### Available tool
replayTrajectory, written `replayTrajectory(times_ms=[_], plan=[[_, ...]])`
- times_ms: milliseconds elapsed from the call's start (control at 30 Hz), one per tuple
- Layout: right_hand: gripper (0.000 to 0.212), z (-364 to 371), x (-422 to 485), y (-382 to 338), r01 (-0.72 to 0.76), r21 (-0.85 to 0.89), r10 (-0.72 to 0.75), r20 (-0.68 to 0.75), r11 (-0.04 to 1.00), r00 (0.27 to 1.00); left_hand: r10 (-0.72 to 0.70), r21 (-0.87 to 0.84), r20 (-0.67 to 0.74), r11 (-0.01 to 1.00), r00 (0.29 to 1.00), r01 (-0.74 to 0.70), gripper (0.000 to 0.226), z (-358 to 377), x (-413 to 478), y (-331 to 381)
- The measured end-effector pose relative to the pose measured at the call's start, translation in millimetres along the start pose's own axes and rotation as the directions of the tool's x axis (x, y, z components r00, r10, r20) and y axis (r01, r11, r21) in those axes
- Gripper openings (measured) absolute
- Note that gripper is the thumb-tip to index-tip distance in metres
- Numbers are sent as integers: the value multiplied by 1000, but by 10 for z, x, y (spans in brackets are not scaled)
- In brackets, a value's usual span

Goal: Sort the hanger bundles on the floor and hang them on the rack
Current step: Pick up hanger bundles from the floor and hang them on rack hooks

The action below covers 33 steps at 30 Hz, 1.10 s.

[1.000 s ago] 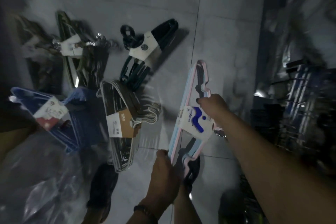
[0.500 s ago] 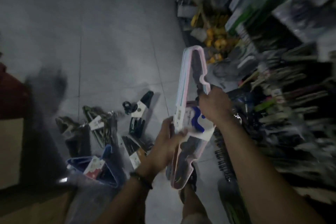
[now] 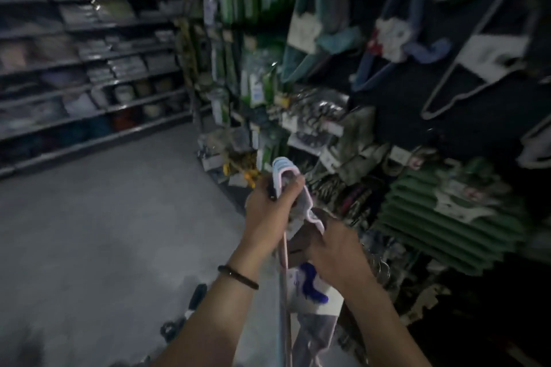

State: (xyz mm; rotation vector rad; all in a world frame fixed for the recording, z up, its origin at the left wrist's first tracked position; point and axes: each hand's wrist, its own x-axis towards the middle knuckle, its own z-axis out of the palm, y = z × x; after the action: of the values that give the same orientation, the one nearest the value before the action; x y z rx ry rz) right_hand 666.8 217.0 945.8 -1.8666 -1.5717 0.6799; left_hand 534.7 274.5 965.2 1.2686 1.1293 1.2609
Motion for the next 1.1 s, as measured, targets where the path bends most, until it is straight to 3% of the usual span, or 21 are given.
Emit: replayTrajectory(times_ms=[167, 333, 433, 567, 733, 933, 1100], plan=[[19, -804, 56, 67, 73, 85, -63, -119, 994, 991, 120, -67, 11, 991, 993, -119, 32, 709, 115, 526], [20, -1557, 46, 191, 161, 84, -112, -418, 983, 902, 263, -127, 157, 961, 952, -244, 36, 1553, 169, 1063], [31, -1971, 67, 382, 143, -14, -131, -499, 990, 857, 297, -110, 220, 954, 929, -279, 61, 2018, 189, 1207], [16, -2512, -18, 676, 119, -33, -115, -594, 992, 796, 259, -187, 342, 961, 903, -205, 96, 2584, 227, 1456], [32, -3100, -123, 809, 77, 91, -7, -602, 993, 799, 333, -83, 449, 939, 829, -333, 75, 3078, 161, 1930], [7, -3413, -266, 916, 54, 63, 9, -729, 997, 685, 441, -89, 566, 873, 696, -480, 74, 3362, 266, 2167], [35, -3626, -411, 977, -3, -48, -36, -795, 999, 605, 461, -34, 591, 834, 662, -550, 51, 3579, 368, 2367]])
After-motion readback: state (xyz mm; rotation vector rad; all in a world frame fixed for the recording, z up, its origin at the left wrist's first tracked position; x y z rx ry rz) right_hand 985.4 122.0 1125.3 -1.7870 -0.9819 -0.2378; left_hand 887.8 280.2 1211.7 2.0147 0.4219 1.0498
